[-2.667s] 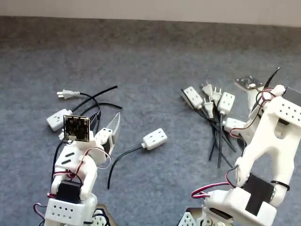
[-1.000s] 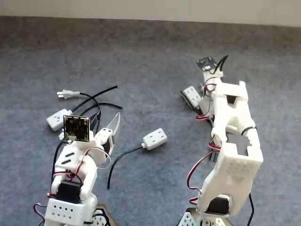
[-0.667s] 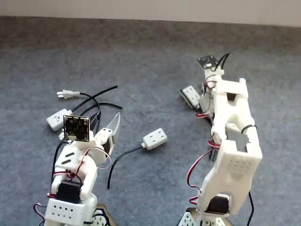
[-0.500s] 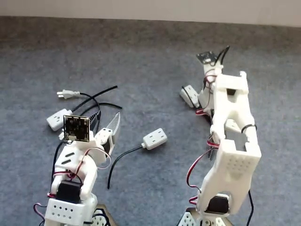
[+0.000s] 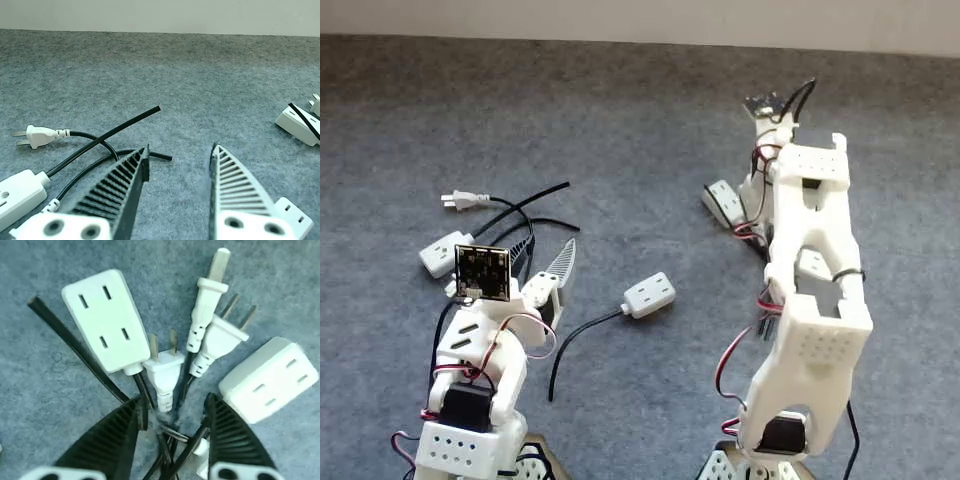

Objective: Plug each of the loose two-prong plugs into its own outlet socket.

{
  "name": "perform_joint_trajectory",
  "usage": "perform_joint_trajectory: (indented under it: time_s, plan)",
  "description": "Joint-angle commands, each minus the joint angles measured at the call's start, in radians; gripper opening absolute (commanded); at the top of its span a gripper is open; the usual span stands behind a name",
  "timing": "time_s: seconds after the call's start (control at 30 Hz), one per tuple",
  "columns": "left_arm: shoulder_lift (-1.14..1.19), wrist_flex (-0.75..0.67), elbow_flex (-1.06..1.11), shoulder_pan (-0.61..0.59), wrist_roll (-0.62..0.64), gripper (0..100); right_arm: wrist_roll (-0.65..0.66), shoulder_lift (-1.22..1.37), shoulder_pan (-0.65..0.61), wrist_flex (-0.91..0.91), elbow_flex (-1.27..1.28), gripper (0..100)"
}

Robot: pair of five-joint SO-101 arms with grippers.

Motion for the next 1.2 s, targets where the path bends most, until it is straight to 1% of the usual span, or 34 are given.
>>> perform_joint_trajectory:
  time_s: [0.0,0.13,0.27,0.53,0.6,0.7,0.77,0.87,1.0,1.17]
  plan:
    - [-0.001,-0.028,0.016,0.012,-0.003,21,-0.012,0.038,-0.012,-0.01,-0.022,18.5]
    - [-0.001,-0.028,0.016,0.012,-0.003,21,-0.012,0.054,-0.012,-0.019,-0.022,18.4]
    - [-0.001,-0.028,0.016,0.012,-0.003,21,-0.012,0.01,-0.028,-0.013,-0.022,18.4]
    - [-0.001,-0.028,0.016,0.012,-0.003,21,-0.014,-0.022,-0.093,-0.038,-0.007,18.3]
    - [-0.001,-0.028,0.016,0.012,-0.003,21,-0.014,0.007,-0.099,-0.082,0.036,15.9]
    - [-0.001,-0.028,0.016,0.012,-0.003,21,-0.011,0.104,-0.094,-0.16,0.054,9.7]
    - [-0.001,-0.028,0.016,0.012,-0.003,21,-0.009,0.162,-0.074,-0.186,0.054,8.7]
    - [-0.001,-0.028,0.016,0.012,-0.003,21,-0.009,0.214,-0.041,-0.176,0.004,8.5]
    - [-0.001,-0.028,0.016,0.012,-0.003,21,-0.009,0.206,0.022,-0.035,-0.142,8.4]
    - [-0.001,-0.028,0.016,0.013,-0.003,21,-0.006,0.15,0.051,0.24,-0.483,8.4]
